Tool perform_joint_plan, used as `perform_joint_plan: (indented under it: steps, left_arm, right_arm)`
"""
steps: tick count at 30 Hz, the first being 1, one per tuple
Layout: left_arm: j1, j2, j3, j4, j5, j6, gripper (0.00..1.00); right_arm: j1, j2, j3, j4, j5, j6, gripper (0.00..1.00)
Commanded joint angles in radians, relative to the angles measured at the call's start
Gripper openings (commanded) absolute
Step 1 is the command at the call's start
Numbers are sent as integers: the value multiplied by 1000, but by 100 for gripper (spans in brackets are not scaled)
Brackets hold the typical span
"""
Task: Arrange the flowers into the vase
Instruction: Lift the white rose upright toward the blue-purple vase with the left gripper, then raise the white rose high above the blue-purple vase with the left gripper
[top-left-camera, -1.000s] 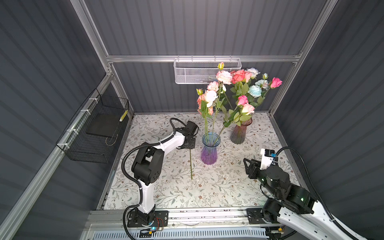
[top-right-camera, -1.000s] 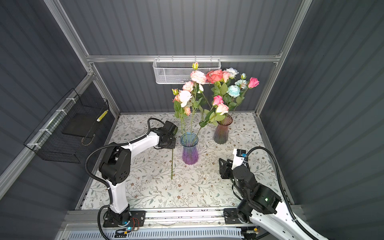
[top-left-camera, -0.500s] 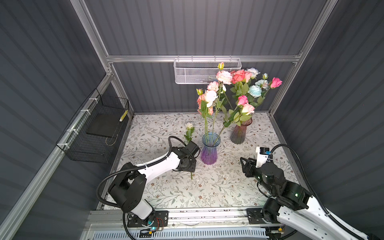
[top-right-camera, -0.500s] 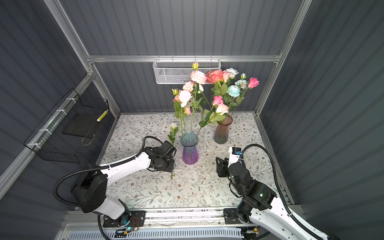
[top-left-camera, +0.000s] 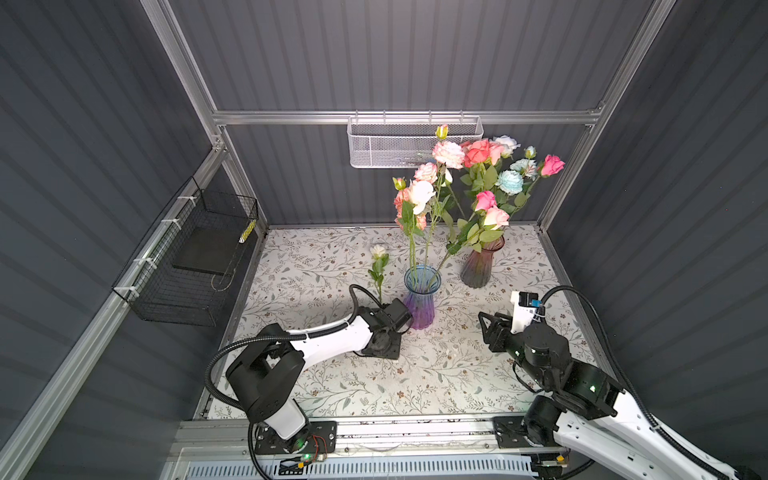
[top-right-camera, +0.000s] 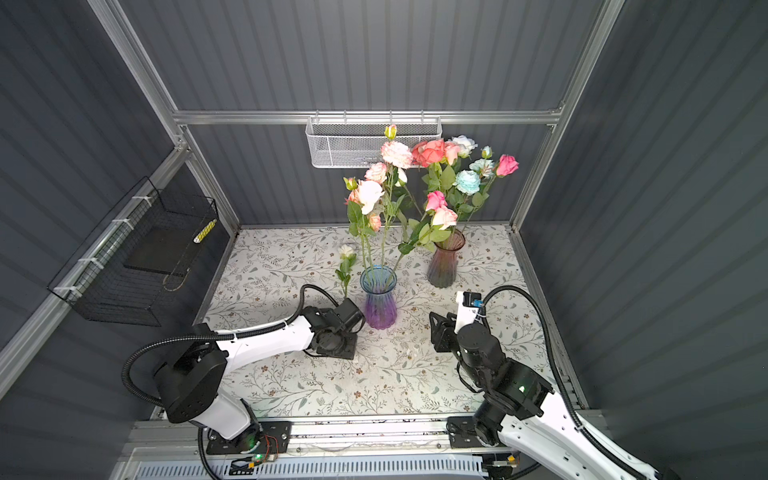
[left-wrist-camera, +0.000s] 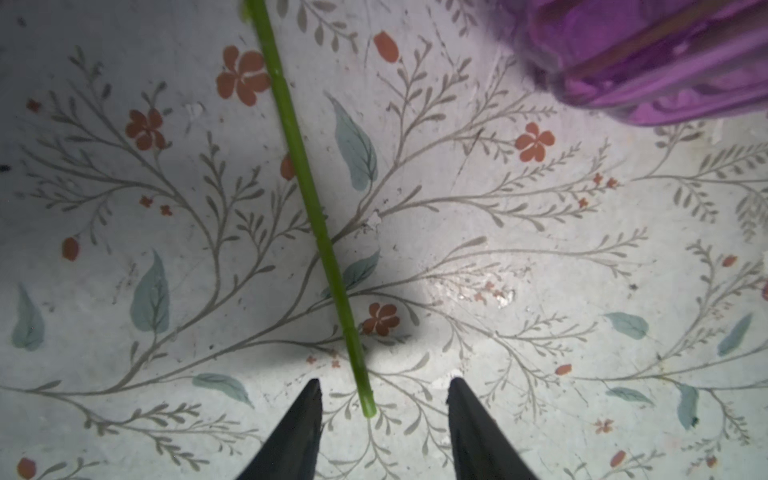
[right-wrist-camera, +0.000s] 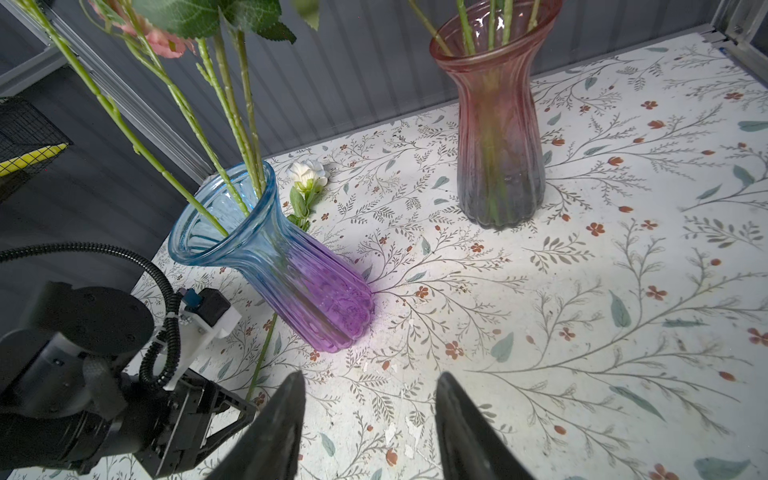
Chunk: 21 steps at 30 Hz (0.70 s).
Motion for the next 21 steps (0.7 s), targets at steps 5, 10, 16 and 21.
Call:
perform_joint_plan:
  steps: [5,10,16,21]
  left_arm:
    - [-44,27,-27,-66,-116,-93,45]
    - [-45,33,-66,-13,-147,-109,34]
    - [-44,43,-97,54,-140,-100,24]
    - [-43,59,-103,68,-153,-89,13]
  right_arm:
    - [-3,-16,6,-10,4,3,53]
    - [-3,-13,18,-18,1,-10,53]
    - [-3,-16,31,-34,2,-6,54]
    - [-3,-18,35,-42,-5,2,54]
